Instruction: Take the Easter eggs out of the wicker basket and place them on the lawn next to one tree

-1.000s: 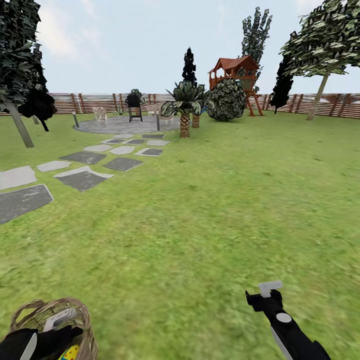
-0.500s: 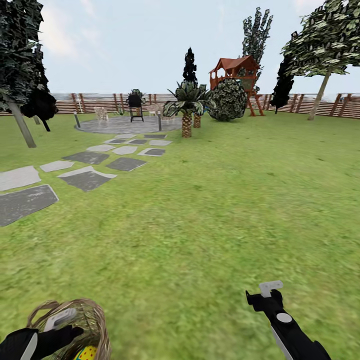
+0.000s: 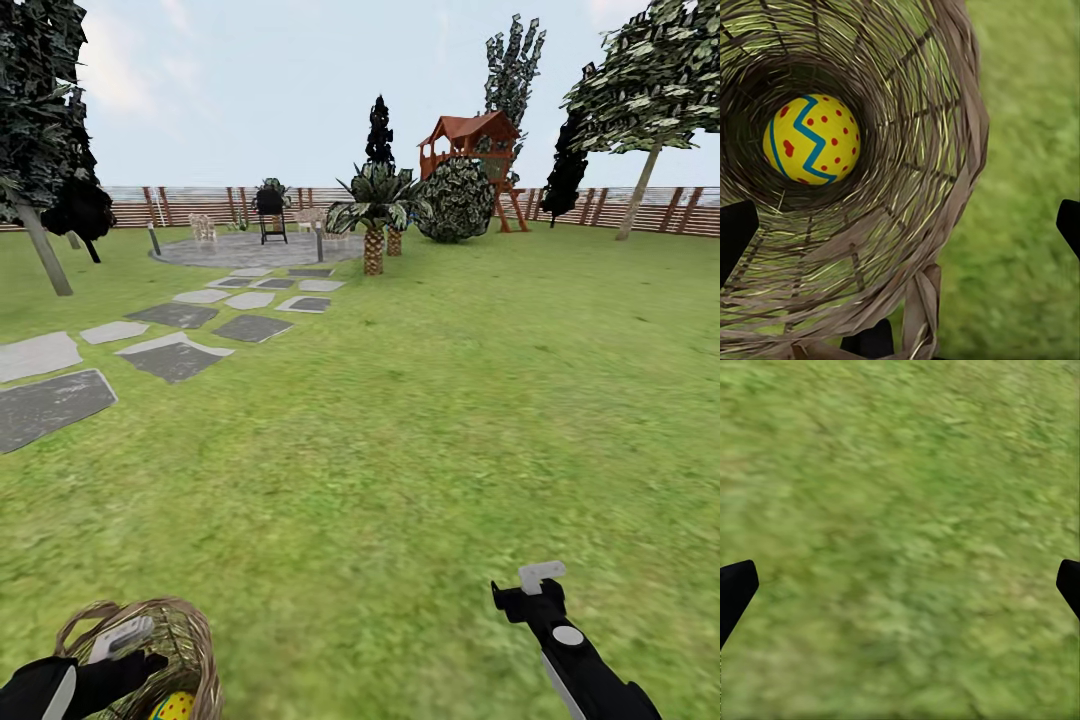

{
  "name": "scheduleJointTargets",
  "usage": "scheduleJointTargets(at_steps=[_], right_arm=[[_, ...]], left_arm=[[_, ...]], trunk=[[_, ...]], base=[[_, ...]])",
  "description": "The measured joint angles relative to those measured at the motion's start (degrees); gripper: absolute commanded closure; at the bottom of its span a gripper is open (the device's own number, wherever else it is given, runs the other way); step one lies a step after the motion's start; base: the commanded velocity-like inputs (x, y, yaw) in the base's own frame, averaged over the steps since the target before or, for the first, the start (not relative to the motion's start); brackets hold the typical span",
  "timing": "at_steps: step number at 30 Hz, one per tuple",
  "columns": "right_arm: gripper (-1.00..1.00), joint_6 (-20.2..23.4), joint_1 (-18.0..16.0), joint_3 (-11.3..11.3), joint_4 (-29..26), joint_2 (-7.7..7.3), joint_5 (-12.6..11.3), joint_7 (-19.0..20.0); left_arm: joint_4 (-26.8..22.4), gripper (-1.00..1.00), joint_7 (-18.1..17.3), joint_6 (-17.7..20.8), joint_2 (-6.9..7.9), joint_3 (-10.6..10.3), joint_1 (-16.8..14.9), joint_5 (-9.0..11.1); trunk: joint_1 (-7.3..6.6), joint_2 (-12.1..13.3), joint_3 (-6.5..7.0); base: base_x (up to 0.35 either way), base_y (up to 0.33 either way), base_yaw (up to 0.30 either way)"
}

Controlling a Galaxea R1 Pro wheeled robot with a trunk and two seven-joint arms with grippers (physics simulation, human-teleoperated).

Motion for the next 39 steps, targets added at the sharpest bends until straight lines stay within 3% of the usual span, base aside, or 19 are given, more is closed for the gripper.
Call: scheduleJointTargets(at_steps=[7, 9, 15, 17, 26, 39], right_arm=[[-1.00, 0.00, -0.01, 0.09, 0.01, 0.16, 0.23, 0.00], [-1.00, 0.00, -0.01, 0.10, 0.01, 0.18, 0.39, 0.00], [-1.00, 0.00, -0.01, 0.07, 0.01, 0.42, 0.15, -0.05], [-1.00, 0.00, -0.01, 0.03, -0.06, 0.38, 0.07, -0.07], [-1.00, 0.00, -0.01, -0.08, -0.74, -0.08, -0.06, -0.08], [-1.00, 0.00, 0.00, -0.04, -1.05, -0.17, -0.01, -0.01]], left_arm=[[0.04, -1.00, 0.00, 0.01, 0.05, -0.05, 0.01, -0.07], [-0.18, -1.00, -0.03, 0.02, 0.72, 0.02, 0.01, -0.21], [0.24, -1.00, -0.50, 0.14, 4.57, -0.43, 0.01, -0.71], [0.30, -1.00, -0.54, 0.18, 5.01, -0.53, 0.02, -0.92], [0.34, -1.00, -0.38, 0.12, 4.74, -0.61, 0.02, -1.26], [0.46, -1.00, -0.22, 0.09, 3.50, -0.68, 0.00, -1.27]], trunk=[[0.00, 0.00, 0.00], [0.00, 0.00, 0.00], [0.00, 0.00, 0.00], [0.00, 0.00, 0.00], [0.00, 0.00, 0.00], [-0.03, 0.00, 0.00]], base=[[0.000, 0.000, 0.184], [0.000, 0.000, 0.285], [0.000, 0.000, 0.289], [0.000, 0.000, 0.290], [0.015, 0.000, 0.281], [0.289, -0.083, 0.135]])
